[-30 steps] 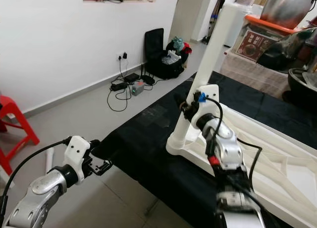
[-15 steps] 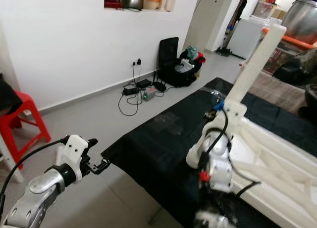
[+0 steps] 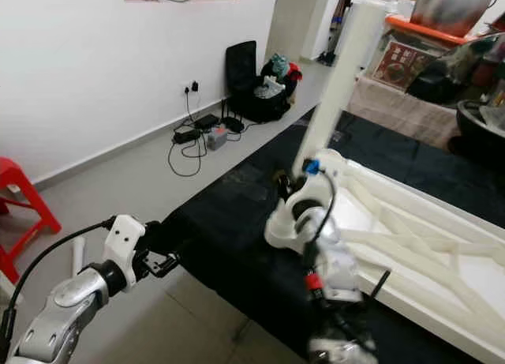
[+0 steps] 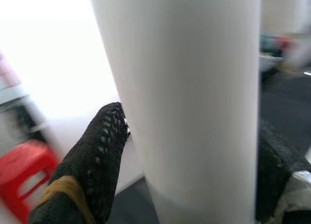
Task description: Building children table
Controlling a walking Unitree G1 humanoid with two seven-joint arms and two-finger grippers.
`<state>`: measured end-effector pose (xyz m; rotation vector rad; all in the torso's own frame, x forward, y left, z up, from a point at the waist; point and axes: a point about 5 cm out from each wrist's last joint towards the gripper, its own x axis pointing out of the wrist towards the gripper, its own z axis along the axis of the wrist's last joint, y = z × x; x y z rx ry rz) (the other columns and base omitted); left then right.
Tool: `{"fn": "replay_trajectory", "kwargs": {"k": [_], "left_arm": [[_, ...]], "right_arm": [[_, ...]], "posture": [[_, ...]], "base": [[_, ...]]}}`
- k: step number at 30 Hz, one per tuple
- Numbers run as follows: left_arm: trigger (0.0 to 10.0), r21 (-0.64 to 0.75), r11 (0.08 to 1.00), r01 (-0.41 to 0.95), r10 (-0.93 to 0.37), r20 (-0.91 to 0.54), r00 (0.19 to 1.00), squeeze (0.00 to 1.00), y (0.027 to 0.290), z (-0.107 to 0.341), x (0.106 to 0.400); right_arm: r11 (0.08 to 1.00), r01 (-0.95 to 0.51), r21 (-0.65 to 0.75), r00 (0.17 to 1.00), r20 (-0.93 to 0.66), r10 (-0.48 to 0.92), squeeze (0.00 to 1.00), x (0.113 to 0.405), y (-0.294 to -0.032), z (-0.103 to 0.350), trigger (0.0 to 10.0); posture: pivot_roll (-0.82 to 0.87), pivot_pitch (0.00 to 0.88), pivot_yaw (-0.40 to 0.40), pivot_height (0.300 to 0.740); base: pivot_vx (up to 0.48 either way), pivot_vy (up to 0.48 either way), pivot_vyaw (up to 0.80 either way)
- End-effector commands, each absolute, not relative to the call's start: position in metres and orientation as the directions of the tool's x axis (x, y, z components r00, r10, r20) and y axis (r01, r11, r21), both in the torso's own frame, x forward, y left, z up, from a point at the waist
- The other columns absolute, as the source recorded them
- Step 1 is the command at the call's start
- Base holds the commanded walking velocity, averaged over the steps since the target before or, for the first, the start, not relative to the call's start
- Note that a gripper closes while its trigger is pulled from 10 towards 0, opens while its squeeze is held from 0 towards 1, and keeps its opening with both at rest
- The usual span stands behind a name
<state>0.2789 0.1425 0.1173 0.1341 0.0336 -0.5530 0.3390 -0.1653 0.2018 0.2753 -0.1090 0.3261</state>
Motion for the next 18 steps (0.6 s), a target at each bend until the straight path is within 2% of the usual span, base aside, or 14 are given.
{"fn": "replay_trajectory", "kwargs": {"k": [1,5,6,8,9,10,11,13,14,15,18], "left_arm": [[10.0,0.119,0.836,0.536,-0.531,-0.072,0.844,0.0,0.14,0.116,0.278],[10.0,0.124,0.837,0.532,-0.528,-0.071,0.846,0.0,0.142,0.116,0.278],[10.0,0.123,0.838,0.531,-0.526,-0.072,0.847,0.0,0.142,0.116,0.278],[10.0,0.123,0.839,0.531,-0.526,-0.072,0.848,0.0,0.142,0.116,0.277],[10.0,0.123,0.839,0.53,-0.525,-0.072,0.848,0.0,0.142,0.116,0.277],[10.0,0.123,0.84,0.529,-0.524,-0.073,0.849,0.0,0.142,0.116,0.276],[10.0,0.123,0.84,0.529,-0.524,-0.073,0.849,0.0,0.142,0.116,0.276],[10.0,0.124,0.841,0.527,-0.521,-0.075,0.85,0.0,0.143,0.116,0.275],[10.0,0.125,0.842,0.526,-0.52,-0.077,0.851,0.0,0.143,0.116,0.275],[10.0,0.126,0.842,0.525,-0.519,-0.078,0.851,0.0,0.143,0.116,0.275],[10.0,0.127,0.842,0.525,-0.518,-0.082,0.851,0.0,0.144,0.116,0.276]], "right_arm": [[0.867,-0.467,0.172,0.879,0.194,0.435,0.0,0.345,-0.166,0.219,10.0],[0.875,-0.474,0.097,0.872,0.19,0.452,0.0,0.357,-0.178,0.231,10.0],[0.894,-0.437,0.101,0.894,0.156,0.419,0.0,0.363,-0.18,0.226,2.8],[0.904,-0.414,0.105,0.907,0.132,0.4,0.0,0.367,-0.182,0.223,2.8],[0.918,-0.379,0.115,0.924,0.094,0.369,0.0,0.37,-0.184,0.217,0.0],[0.955,-0.277,0.107,0.961,0.03,0.275,0.0,0.373,-0.189,0.206,0.0],[0.955,-0.277,0.107,0.961,0.03,0.275,0.0,0.373,-0.189,0.206,0.0],[0.992,0.048,0.114,0.994,-0.103,-0.036,0.0,0.373,-0.211,0.178,0.0],[0.967,0.218,0.134,0.968,-0.154,-0.197,0.0,0.365,-0.223,0.163,0.0],[0.937,0.315,0.149,0.94,-0.185,-0.287,0.0,0.359,-0.23,0.154,0.0],[0.873,0.458,0.169,0.879,-0.235,-0.416,0.0,0.34,-0.238,0.134,0.0]], "posture": [[0.15,0.0,-0.168,0.74],[0.15,0.0,-0.171,0.74],[0.15,0.0,-0.173,0.74],[0.15,0.0,-0.173,0.74],[0.16,0.0,-0.176,0.74],[0.16,0.0,-0.175,0.74],[0.16,0.0,-0.175,0.74],[0.15,0.0,-0.171,0.74],[0.15,0.0,-0.169,0.74],[0.15,0.0,-0.166,0.74],[0.14,0.0,-0.159,0.74]], "base": [[0.0,0.0,0.0],[0.0,0.0,0.0],[0.0,0.0,0.0],[0.0,0.0,0.0],[0.0,0.0,0.0],[0.0,0.0,0.0],[0.0,0.0,0.0],[0.0,0.0,0.0],[0.0,0.0,0.0],[0.0,0.0,0.0],[0.0,0.0,0.0]]}}
